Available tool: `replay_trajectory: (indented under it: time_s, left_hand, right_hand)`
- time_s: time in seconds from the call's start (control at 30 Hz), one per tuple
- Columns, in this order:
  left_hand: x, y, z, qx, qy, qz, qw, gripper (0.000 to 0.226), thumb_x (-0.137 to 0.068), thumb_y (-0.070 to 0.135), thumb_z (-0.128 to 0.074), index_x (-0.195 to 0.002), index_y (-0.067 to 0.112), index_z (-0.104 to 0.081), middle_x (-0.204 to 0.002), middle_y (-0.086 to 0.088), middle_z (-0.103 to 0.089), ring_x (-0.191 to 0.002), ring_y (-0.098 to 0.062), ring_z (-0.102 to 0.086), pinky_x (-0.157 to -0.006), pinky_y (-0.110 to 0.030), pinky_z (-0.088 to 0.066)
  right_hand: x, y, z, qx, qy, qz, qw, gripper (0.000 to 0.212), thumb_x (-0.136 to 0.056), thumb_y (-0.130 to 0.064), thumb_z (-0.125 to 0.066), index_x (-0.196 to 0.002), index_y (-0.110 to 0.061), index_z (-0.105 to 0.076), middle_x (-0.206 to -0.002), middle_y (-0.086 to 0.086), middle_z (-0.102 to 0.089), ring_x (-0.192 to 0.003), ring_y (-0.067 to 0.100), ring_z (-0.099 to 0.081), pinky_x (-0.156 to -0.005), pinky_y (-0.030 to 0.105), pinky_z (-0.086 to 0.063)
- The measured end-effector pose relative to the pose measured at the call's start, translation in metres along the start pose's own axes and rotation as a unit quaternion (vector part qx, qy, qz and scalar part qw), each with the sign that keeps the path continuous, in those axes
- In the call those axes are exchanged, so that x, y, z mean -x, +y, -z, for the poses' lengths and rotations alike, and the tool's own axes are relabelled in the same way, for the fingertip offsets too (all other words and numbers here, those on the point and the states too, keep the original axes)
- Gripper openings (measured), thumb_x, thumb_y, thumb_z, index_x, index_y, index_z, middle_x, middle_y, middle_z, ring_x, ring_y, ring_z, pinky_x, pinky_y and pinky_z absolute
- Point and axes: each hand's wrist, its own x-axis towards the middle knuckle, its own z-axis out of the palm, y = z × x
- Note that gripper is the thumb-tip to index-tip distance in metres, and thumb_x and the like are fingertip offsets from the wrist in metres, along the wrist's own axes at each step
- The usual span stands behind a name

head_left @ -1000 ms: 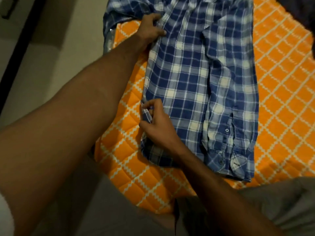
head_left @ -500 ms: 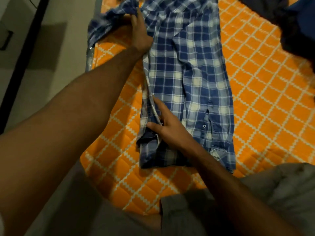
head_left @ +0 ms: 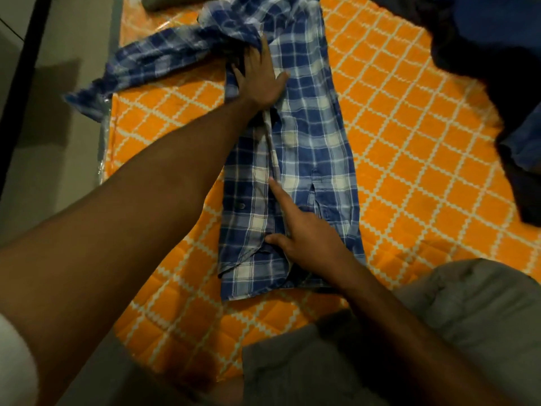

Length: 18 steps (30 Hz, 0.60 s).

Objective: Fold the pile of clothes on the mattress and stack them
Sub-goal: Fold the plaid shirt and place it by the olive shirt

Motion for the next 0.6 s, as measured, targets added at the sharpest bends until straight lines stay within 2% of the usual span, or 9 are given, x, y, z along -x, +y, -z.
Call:
replay_trajectory:
  time_s: [0.07, 0.17, 0.2, 0.27, 0.33, 0.4, 0.47, 0.5, 0.6]
  left_hand:
    - [0.003, -0.003, -0.008, -0.028, -0.031, 0.001, 0.999, 0.088, -0.102, 0.058, -0.036, -0.158, 0.011, 0.012, -0.165, -0.022, 0.010, -0.153, -0.036, 0.011, -0.116, -0.063, 0.012]
    - [0.007, -0.008, -0.008, -0.011, -0.048, -0.010, 0.999, 0.086, -0.101, 0.063, -0.030, -0.159, 0.014, 0.011, -0.165, -0.024, 0.004, -0.153, -0.038, 0.006, -0.117, -0.062, 0.011]
    - [0.007, -0.009, -0.003, 0.009, -0.040, -0.017, 0.999, 0.084, -0.101, 0.062, -0.029, -0.160, 0.014, 0.009, -0.165, -0.023, -0.004, -0.153, -0.039, -0.002, -0.118, -0.061, 0.005]
    - [0.011, -0.011, 0.014, 0.038, -0.013, -0.039, 0.998, 0.079, -0.102, 0.059, -0.027, -0.161, 0.014, 0.002, -0.159, -0.020, -0.031, -0.146, -0.036, -0.030, -0.119, -0.056, -0.016]
    - [0.020, -0.021, 0.035, 0.037, 0.031, -0.067, 0.997, 0.067, -0.106, 0.048, -0.030, -0.160, 0.015, -0.009, -0.140, -0.016, -0.056, -0.125, -0.031, -0.055, -0.104, -0.047, -0.040]
    - [0.032, -0.038, 0.051, 0.004, 0.086, -0.098, 0.991, 0.053, -0.104, 0.032, -0.037, -0.154, 0.017, -0.028, -0.132, -0.015, -0.059, -0.118, -0.031, -0.057, -0.095, -0.045, -0.047]
    - [0.041, -0.058, 0.062, -0.045, 0.134, -0.129, 0.982, 0.045, -0.096, 0.020, -0.043, -0.141, 0.017, -0.043, -0.129, -0.015, -0.057, -0.116, -0.032, -0.054, -0.093, -0.047, -0.046]
    - [0.044, -0.070, 0.068, -0.078, 0.147, -0.132, 0.977, 0.043, -0.094, 0.019, -0.045, -0.137, 0.015, -0.046, -0.128, -0.015, -0.055, -0.115, -0.032, -0.053, -0.091, -0.047, -0.046]
    - [0.041, -0.112, 0.095, -0.150, 0.150, -0.082, 0.974, 0.046, -0.089, 0.017, -0.048, -0.134, 0.007, -0.046, -0.130, -0.020, -0.049, -0.117, -0.039, -0.049, -0.090, -0.051, -0.042]
  right_hand:
    - [-0.002, 0.004, -0.002, 0.015, -0.024, -0.026, 0.999, 0.101, -0.093, -0.044, -0.067, -0.160, -0.034, 0.009, -0.067, -0.006, -0.048, -0.064, 0.018, -0.058, -0.058, 0.035, -0.046]
    - [-0.003, 0.004, 0.000, 0.083, -0.030, -0.045, 0.995, 0.098, -0.091, -0.063, -0.058, -0.161, -0.030, 0.001, -0.088, 0.003, -0.064, -0.082, 0.025, -0.065, -0.061, 0.034, -0.043]
    - [-0.003, 0.004, 0.002, 0.128, -0.010, -0.038, 0.991, 0.092, -0.091, -0.069, -0.052, -0.161, -0.029, -0.008, -0.096, 0.005, -0.068, -0.088, 0.026, -0.067, -0.062, 0.034, -0.043]
    - [-0.010, 0.002, 0.009, 0.192, 0.052, -0.022, 0.980, 0.072, -0.094, -0.072, -0.040, -0.151, -0.028, -0.036, -0.103, 0.004, -0.069, -0.092, 0.025, -0.067, -0.063, 0.032, -0.041]
    - [-0.026, -0.001, 0.017, 0.198, 0.113, 0.000, 0.974, 0.052, -0.099, -0.063, -0.039, -0.125, -0.023, -0.059, -0.107, 0.003, -0.066, -0.095, 0.024, -0.064, -0.064, 0.032, -0.040]
    - [-0.053, -0.001, 0.020, 0.188, 0.163, 0.045, 0.968, 0.036, -0.102, -0.048, -0.049, -0.110, -0.016, -0.064, -0.112, 0.007, -0.060, -0.099, 0.027, -0.057, -0.065, 0.036, -0.044]
    - [-0.088, 0.001, 0.021, 0.204, 0.199, 0.092, 0.954, 0.027, -0.098, -0.033, -0.058, -0.115, -0.013, -0.062, -0.119, 0.011, -0.055, -0.104, 0.031, -0.053, -0.074, 0.044, -0.050]
    - [-0.108, 0.000, 0.023, 0.231, 0.211, 0.112, 0.943, 0.030, -0.097, -0.030, -0.060, -0.120, -0.012, -0.059, -0.123, 0.012, -0.054, -0.107, 0.032, -0.051, -0.080, 0.046, -0.050]
    - [-0.173, -0.014, 0.037, 0.285, 0.207, 0.150, 0.924, 0.037, -0.095, -0.023, -0.056, -0.130, -0.011, -0.052, -0.133, 0.012, -0.050, -0.117, 0.033, -0.048, -0.091, 0.046, -0.041]
